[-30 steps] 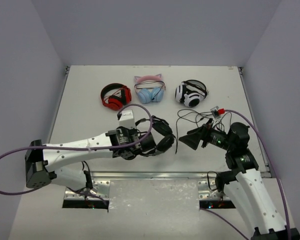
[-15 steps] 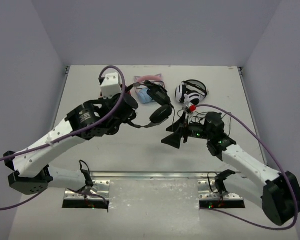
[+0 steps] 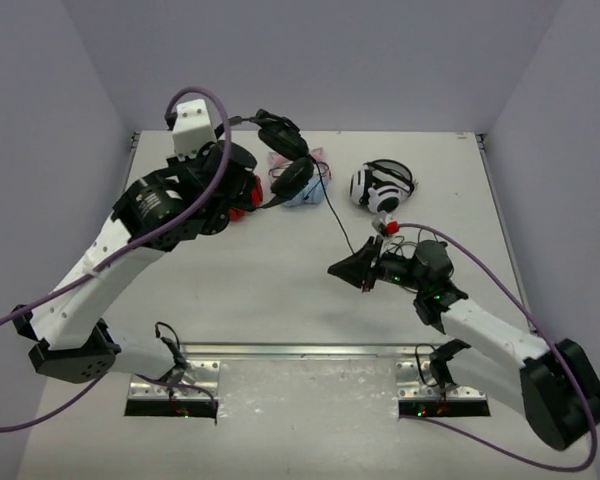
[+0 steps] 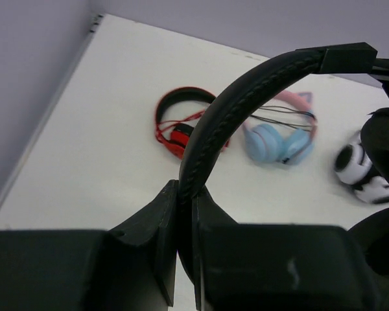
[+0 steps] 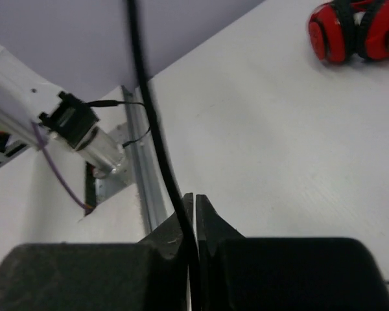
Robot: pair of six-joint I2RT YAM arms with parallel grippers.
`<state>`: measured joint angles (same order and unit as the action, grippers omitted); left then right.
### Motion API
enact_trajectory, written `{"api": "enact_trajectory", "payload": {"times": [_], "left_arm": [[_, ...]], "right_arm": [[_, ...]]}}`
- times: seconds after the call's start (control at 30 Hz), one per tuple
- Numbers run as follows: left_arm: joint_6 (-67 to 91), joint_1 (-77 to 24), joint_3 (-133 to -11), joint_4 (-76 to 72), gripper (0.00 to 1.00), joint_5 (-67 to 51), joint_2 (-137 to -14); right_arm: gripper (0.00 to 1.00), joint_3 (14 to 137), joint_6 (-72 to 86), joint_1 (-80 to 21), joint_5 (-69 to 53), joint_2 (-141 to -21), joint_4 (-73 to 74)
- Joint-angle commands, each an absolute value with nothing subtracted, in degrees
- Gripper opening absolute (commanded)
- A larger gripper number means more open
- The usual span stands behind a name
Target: Wrap the headphones
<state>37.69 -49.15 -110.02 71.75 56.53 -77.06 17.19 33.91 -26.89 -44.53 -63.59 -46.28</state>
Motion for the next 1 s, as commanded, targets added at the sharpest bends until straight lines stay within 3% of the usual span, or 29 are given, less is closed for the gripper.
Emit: {"api": "enact_trajectory", "payload": {"times": [0.0,0.1,0.23,0.43,0.7,0.87,0.97], "left_arm": [[35.17,-46.94,-101.21,67.60,0.01,66.00,-75.86],[26.43,-46.76,-90.93,56.99,0.00,62.60,-72.52],[17.41,-46.85,-81.75,47.21,0.00,49.60,-71.54],[13.71,-47.19,-72.43,45.88,0.00,42.98,-75.49],[10.90,-51.93,-70.93,45.00,0.00,34.98,-78.74],[11.08,-52.73,-69.70,44.21,0.01,35.07,-79.28],[10.11,-53.96,-69.26,43.42,0.00,32.96,-80.07]], "right_arm": [[0.01,16.69,25.71,-27.33,-32.06,-48.15,-32.14],[0.01,20.55,19.19,-27.33,-18.17,-37.05,-14.97],[0.01,33.18,12.58,-27.33,-12.66,-36.55,3.20],[0.01,43.75,9.06,-27.33,-15.47,-44.81,11.15],[0.16,50.89,2.64,-29.44,-18.02,-54.22,14.85],[0.13,52.47,0.44,-31.29,-13.89,-57.21,14.68],[0.20,54.40,0.18,-32.42,-11.87,-58.35,14.15]]}}
